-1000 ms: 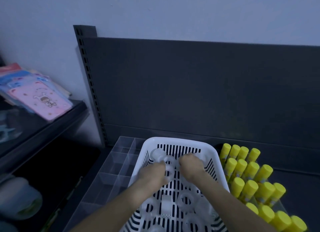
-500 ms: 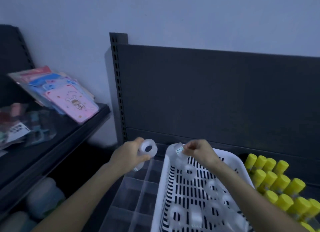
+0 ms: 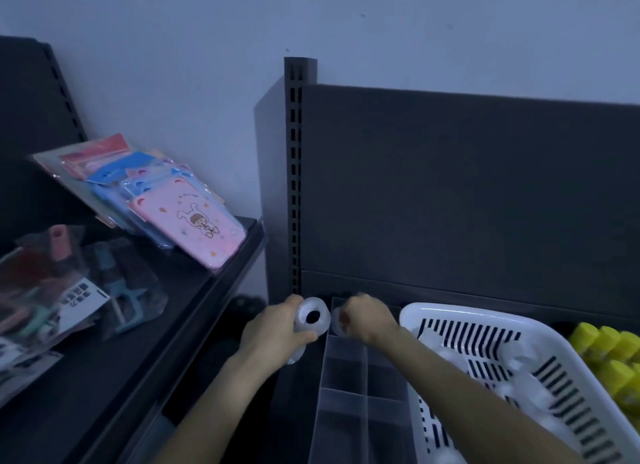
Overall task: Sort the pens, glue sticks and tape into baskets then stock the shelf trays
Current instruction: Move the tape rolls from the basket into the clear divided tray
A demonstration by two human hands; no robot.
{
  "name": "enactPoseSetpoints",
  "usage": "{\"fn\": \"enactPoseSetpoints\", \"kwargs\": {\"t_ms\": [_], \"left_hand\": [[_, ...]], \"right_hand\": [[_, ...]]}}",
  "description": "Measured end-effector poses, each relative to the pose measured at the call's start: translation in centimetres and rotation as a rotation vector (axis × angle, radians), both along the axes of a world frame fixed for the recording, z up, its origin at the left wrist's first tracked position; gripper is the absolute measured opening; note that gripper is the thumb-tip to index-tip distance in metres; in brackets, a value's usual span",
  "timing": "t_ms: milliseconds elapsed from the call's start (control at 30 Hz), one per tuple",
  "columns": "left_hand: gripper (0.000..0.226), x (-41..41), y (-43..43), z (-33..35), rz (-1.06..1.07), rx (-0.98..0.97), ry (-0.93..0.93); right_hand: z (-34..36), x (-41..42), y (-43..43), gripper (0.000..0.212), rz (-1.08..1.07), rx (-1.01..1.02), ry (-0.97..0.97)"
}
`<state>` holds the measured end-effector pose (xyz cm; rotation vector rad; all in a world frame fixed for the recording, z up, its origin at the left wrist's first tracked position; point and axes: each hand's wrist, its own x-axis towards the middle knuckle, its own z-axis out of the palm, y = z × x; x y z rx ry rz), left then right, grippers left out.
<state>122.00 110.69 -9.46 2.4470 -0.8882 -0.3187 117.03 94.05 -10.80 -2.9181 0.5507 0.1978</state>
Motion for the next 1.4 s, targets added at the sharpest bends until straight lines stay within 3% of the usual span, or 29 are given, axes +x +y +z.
{"fn": "enactPoseSetpoints", "kwargs": {"t_ms": [133,267,567,633,767,967,1033,1100,1267,1400], "left_hand": [[0.035,0.2,-0.5,-0.3,-0.017,0.047,-0.012],[0.038,0.9,-0.5,-0.3,-0.009,0.060,-0.017],[0.040,0.4,-3.0,0.5,-0.077,0.101,-0.068],[0.040,0.5,-3.1,0.5,-0.055,0.101,-0.089],[0.040,1.2,-2.5,0.2,0.028,0.090,-0.099],[0.044,1.8,-1.3,-0.5,0.076,0.105,-0.058],[0.044,1.8,-1.2,-0.8,0.081,0.104,-0.051],[0.043,1.8,-1.1,-0.9,0.086,0.099,-0.047],[0.043,1.9,-1.5,-0.8,0.075,0.099,-0.038],[0.041,1.8,-1.7,-0.8,0.047,0.076,-0.034]], "right_hand": [[-1.2,0.6,-0.9,0.022,-0.047,0.077,0.039],[0.0,-0.5,-3.2,0.019,-0.047,0.276,-0.116],[2.4,-1.9,-4.3,0.014,-0.014,0.427,-0.307],[2.2,-1.4,-4.2,0.014,0.012,0.345,-0.256],[0.7,0.4,-3.1,0.023,0.053,0.095,0.024],[-0.3,1.9,-2.2,0.021,0.031,0.103,0.158],[-0.3,2.2,-3.0,0.013,0.044,0.151,0.155],[-0.7,2.2,-3.3,0.019,0.086,0.156,0.147],[-1.5,1.6,-2.6,0.016,0.144,0.029,0.124],[-1.2,1.1,-3.8,0.027,0.118,0.182,-0.051]]}}
